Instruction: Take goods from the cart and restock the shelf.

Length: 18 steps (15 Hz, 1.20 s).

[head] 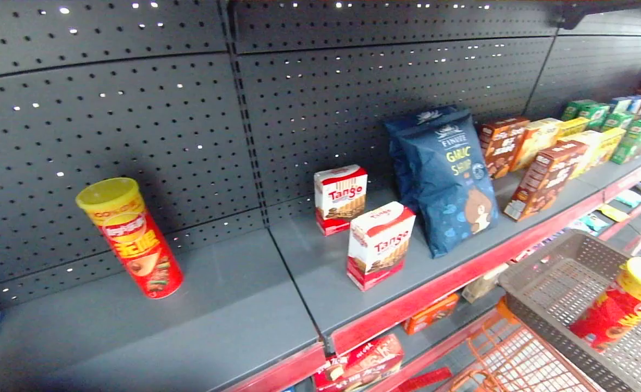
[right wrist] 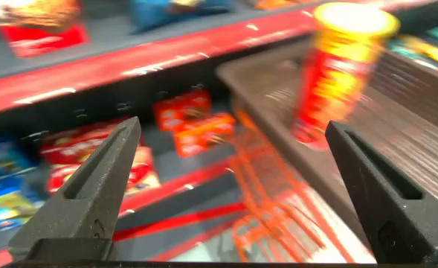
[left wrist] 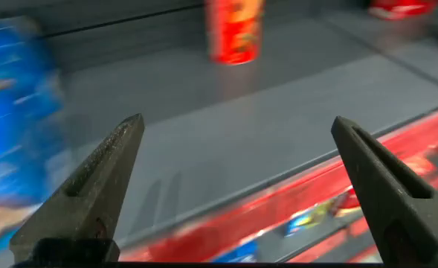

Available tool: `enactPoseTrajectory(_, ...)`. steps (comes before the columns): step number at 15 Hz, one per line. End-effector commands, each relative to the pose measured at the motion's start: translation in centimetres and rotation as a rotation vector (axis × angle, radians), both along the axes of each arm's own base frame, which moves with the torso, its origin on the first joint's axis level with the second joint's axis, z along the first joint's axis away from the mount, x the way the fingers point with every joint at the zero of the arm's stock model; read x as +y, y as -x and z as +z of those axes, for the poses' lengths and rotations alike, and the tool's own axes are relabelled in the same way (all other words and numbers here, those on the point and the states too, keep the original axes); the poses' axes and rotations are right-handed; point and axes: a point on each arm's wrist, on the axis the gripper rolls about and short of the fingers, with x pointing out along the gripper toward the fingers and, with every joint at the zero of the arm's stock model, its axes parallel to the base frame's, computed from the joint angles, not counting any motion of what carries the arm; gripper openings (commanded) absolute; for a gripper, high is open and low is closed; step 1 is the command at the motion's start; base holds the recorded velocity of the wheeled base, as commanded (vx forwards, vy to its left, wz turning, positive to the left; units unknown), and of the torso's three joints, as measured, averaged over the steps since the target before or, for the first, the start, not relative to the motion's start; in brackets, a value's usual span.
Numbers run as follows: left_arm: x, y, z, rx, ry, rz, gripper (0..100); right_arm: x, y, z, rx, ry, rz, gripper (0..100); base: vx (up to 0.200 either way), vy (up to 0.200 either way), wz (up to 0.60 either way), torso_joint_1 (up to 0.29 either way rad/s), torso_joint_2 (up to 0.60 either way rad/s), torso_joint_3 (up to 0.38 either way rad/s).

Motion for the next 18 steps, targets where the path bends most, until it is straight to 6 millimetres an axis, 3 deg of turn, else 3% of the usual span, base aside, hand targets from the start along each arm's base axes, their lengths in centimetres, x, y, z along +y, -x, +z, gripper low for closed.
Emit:
enactPoseTrajectory(1, 0.00, 0.00, 0.00, -0.001, 0.000, 0.000, 100, 0.00, 0.00, 0.00, 0.000, 0.001, 0.000, 100, 0.000, 0.000, -0.60, 0.002, 0.01, -0.002)
enactPoseTrajectory(6, 0.00, 0.00, 0.00, -0.001, 0.002, 0.000, 100, 0.00, 0.00, 0.00, 0.000, 0.001, 0.000, 100, 0.000, 0.000, -0.60, 0.004, 0.00, 0.000)
enactPoseTrajectory(18, 0.00, -0.01, 0.00, 0.001, 0.000, -0.001, 100, 0.01, 0.02, 0.07, -0.002, 0.002, 0.005, 100, 0.000, 0.000, 0.00, 0.000, 0.00, 0.000)
